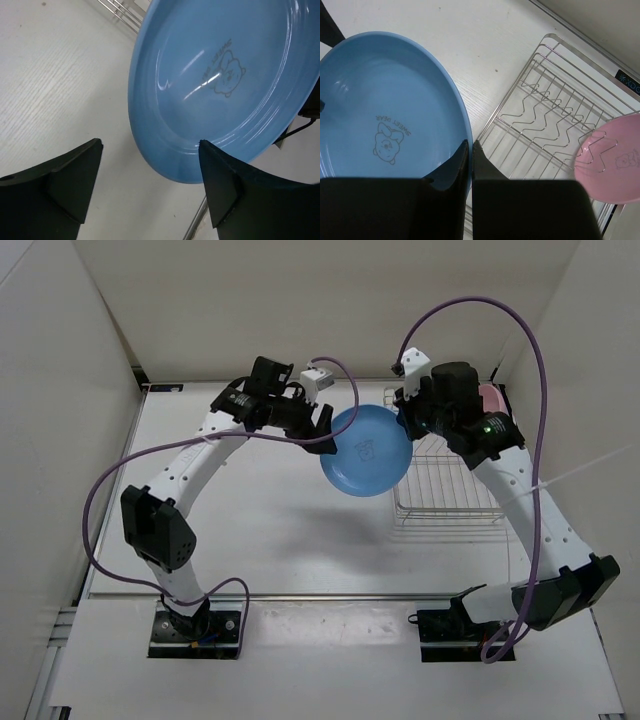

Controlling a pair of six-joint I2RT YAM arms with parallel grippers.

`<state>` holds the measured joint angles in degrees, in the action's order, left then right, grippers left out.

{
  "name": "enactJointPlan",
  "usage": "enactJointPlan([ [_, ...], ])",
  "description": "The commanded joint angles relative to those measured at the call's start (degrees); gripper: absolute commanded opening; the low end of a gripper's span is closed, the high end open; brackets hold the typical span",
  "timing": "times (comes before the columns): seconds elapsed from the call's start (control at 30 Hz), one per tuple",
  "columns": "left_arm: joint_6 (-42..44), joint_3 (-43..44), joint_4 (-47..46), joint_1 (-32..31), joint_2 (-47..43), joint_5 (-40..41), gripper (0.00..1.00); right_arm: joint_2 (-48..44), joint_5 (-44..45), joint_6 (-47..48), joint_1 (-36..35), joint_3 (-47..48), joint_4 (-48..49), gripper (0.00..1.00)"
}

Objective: Unload the plates from the dish rack

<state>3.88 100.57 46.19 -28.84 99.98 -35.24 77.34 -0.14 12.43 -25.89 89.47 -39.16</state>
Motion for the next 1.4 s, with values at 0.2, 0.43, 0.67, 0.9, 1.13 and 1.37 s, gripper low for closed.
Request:
enactJointPlan([
  [0.2, 0.0, 3.8, 0.1, -0.4, 0.9, -2.6, 0.65, -2.1, -2.6, -0.3, 0.2, 1.5, 1.3, 0.0],
  [0.43, -1.1, 3.8, 0.1, -0.4, 1.4, -1.0, 0.11, -2.1, -3.9, -0.3, 0.2, 2.0, 0.2, 0.0],
  [0.67, -6.7, -1.4, -4.4, -0.4, -0.9, 8.5, 0.11, -2.1, 1.8, -0.8, 0.8, -0.8, 2.2, 0.64],
  [0.9, -13.4, -15.1, -8.7, 6.5, -7.0, 22.7, 0.11, -1.6, 13.4, -8.2, 8.3, -1.3, 6.4, 1.0],
  [1.13, -14.8, -20.1, -5.9, 19.2, 3.5, 21.6, 0.11, -1.6, 14.6, -9.5, 12.7, -1.3, 7.1, 1.0],
  [1.37, -12.2, -16.5, -4.4, 23.0, 15.9, 13.1, 0.11, -1.6, 14.0, -8.5, 12.7, -1.3, 7.1, 1.0],
])
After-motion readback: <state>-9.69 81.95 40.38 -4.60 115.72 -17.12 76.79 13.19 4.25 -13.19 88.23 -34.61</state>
